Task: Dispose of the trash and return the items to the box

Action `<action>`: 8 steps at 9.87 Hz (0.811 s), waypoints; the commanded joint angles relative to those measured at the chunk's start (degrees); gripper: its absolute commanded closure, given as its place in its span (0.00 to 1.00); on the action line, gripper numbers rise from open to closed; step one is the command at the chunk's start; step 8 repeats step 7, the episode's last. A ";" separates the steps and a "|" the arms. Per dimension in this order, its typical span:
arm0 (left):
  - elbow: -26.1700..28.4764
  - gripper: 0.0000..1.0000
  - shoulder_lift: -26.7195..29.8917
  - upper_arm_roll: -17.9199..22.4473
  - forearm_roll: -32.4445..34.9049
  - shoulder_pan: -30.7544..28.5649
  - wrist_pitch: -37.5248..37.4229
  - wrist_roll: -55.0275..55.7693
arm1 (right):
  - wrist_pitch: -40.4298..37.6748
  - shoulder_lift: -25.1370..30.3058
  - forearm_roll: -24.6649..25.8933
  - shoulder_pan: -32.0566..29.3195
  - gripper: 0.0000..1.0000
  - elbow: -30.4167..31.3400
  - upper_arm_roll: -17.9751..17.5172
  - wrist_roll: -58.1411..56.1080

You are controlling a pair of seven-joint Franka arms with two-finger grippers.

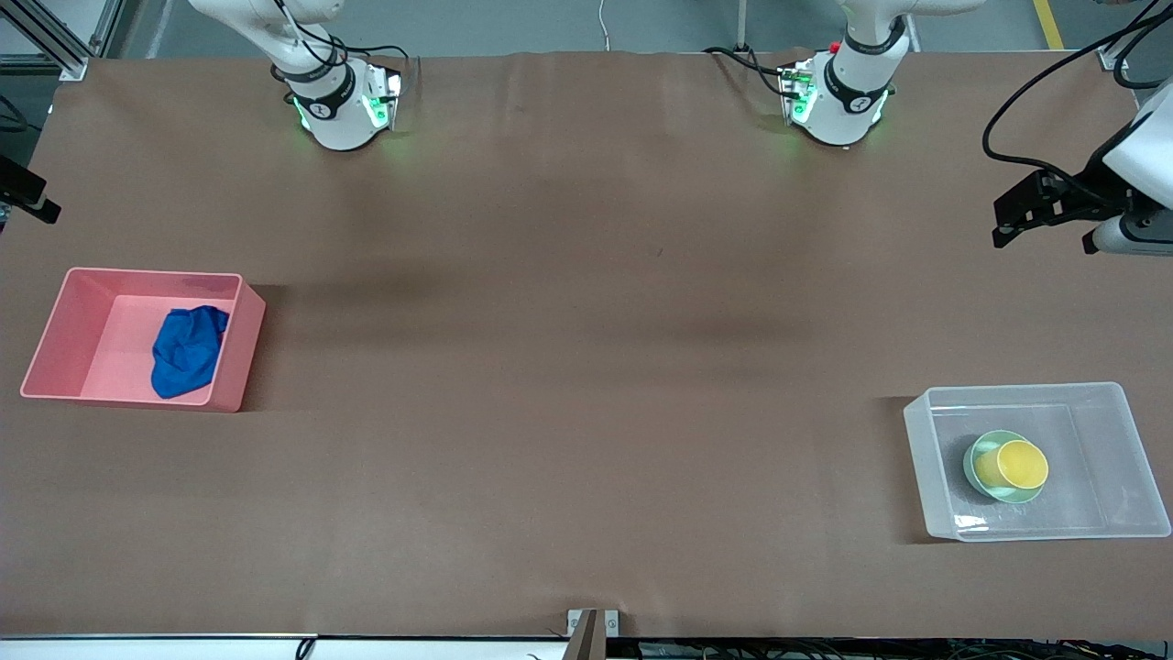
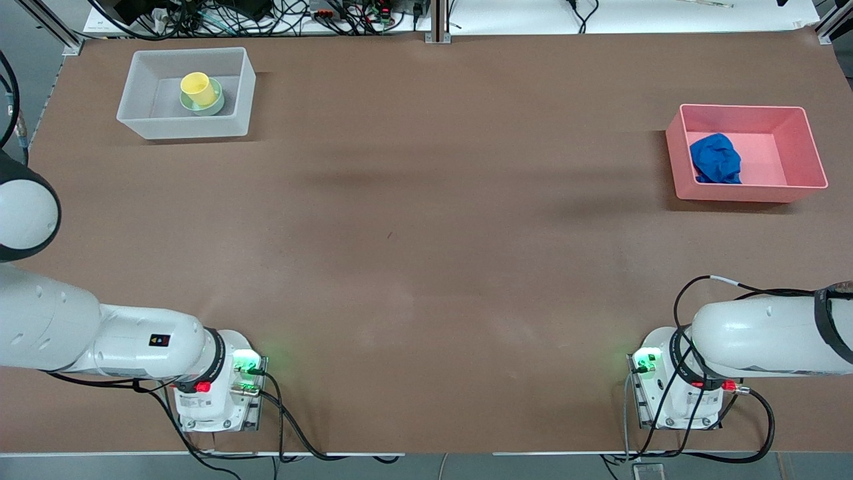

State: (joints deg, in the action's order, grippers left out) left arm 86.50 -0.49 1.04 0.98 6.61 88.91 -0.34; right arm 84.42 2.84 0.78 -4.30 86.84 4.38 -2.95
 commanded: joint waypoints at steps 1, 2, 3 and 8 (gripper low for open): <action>2.62 0.00 0.58 2.65 -0.71 2.35 0.65 0.78 | -0.40 0.24 0.89 0.25 0.00 -0.09 0.01 0.66; 3.41 0.00 1.45 2.74 -1.15 2.35 0.39 0.87 | -0.40 0.24 0.89 0.25 0.00 -0.09 0.01 0.66; 4.37 0.00 1.98 3.35 -2.54 2.35 0.39 1.04 | -0.40 0.24 0.89 0.25 0.00 -0.09 0.01 0.58; 4.47 0.00 2.25 3.62 -2.65 1.83 0.56 2.45 | -0.40 0.24 0.89 0.25 0.00 -0.09 0.01 0.58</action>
